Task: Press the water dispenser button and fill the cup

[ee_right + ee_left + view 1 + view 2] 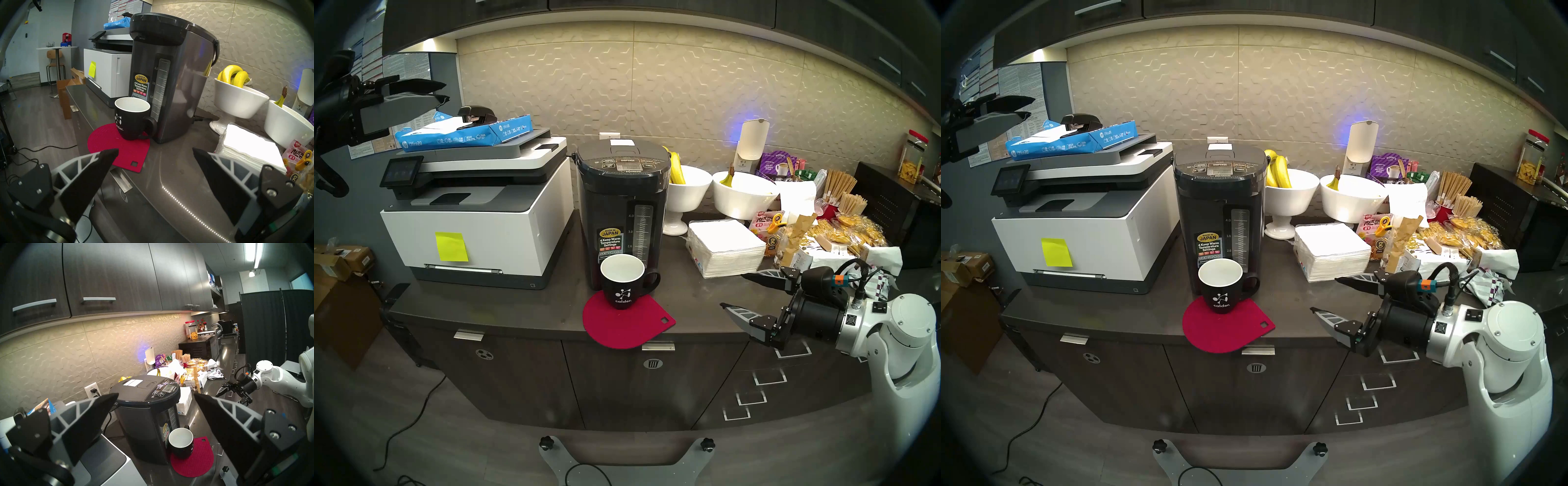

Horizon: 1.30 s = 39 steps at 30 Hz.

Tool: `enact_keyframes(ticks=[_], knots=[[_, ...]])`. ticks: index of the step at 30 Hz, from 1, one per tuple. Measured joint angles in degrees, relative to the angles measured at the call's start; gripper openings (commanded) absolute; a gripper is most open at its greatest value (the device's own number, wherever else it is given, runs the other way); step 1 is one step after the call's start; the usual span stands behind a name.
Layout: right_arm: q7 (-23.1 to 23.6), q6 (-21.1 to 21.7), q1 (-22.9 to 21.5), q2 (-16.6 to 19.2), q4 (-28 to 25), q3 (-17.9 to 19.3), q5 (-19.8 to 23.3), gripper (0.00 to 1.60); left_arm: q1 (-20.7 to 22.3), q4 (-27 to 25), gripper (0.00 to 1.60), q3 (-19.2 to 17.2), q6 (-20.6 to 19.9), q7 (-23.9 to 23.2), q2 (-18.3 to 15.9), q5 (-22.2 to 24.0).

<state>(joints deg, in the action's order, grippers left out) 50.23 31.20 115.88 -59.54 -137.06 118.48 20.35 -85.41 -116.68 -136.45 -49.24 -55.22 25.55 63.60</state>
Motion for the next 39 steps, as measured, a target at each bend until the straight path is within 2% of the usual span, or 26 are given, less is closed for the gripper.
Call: enact_keyframes(ticks=[33, 39], knots=[[0.0, 0.0, 0.0, 0.0, 0.1, 0.0, 0.0, 1.6, 0.0, 0.0, 1.6, 0.1, 0.0, 0.0, 0.0, 0.0], [0.0, 0.0, 0.0, 0.0, 0.1, 0.0, 0.0, 1.6, 0.0, -0.6, 1.6, -0.5, 0.0, 0.1, 1.1, 0.0]])
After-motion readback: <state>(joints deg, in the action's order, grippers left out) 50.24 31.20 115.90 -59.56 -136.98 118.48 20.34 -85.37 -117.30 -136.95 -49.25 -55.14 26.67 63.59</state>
